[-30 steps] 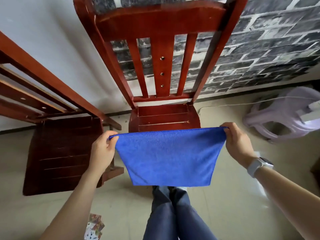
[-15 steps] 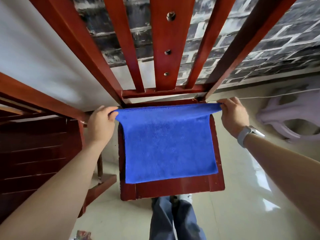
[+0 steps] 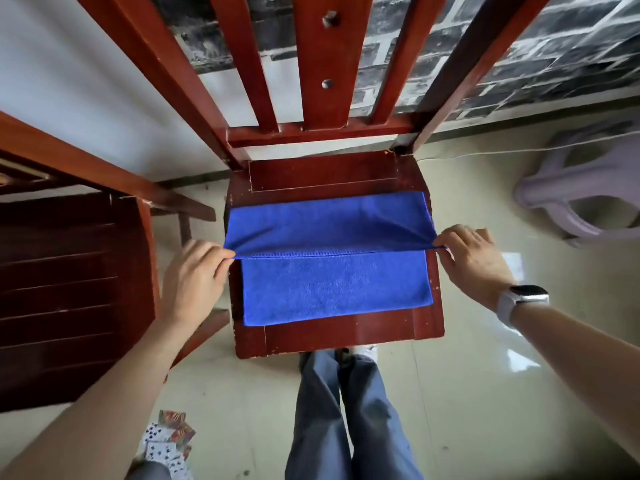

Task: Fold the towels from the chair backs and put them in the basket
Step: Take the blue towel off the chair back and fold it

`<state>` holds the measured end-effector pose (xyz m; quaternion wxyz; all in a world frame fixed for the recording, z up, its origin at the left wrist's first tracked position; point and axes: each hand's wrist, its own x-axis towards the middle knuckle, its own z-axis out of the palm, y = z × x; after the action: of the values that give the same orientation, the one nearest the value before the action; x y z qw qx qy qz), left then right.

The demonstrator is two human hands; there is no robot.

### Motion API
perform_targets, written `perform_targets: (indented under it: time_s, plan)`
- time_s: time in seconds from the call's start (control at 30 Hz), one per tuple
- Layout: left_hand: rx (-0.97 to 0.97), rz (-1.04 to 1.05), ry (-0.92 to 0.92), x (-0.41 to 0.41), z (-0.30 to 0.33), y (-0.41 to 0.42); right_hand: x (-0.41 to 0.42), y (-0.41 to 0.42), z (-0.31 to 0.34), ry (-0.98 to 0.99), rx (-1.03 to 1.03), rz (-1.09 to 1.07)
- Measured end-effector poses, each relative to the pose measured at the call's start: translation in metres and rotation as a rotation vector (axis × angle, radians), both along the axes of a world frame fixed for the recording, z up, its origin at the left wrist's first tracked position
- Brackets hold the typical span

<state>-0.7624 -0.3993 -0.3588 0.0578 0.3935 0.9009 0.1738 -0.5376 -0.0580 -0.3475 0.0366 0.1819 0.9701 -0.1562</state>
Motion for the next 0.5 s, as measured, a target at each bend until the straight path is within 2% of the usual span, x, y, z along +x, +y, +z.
perform_targets:
  time_s: [0.2,0.5]
  plan:
    - [-0.067,-0.145,0.064,0.041,-0.006,-0.024,0.044,-0.020,-0.012,0.000,0.025,0.093]
    - [-0.098,-0.220,0.082,0.072,-0.015,-0.038,0.067,-0.030,-0.024,-0.007,0.067,0.118]
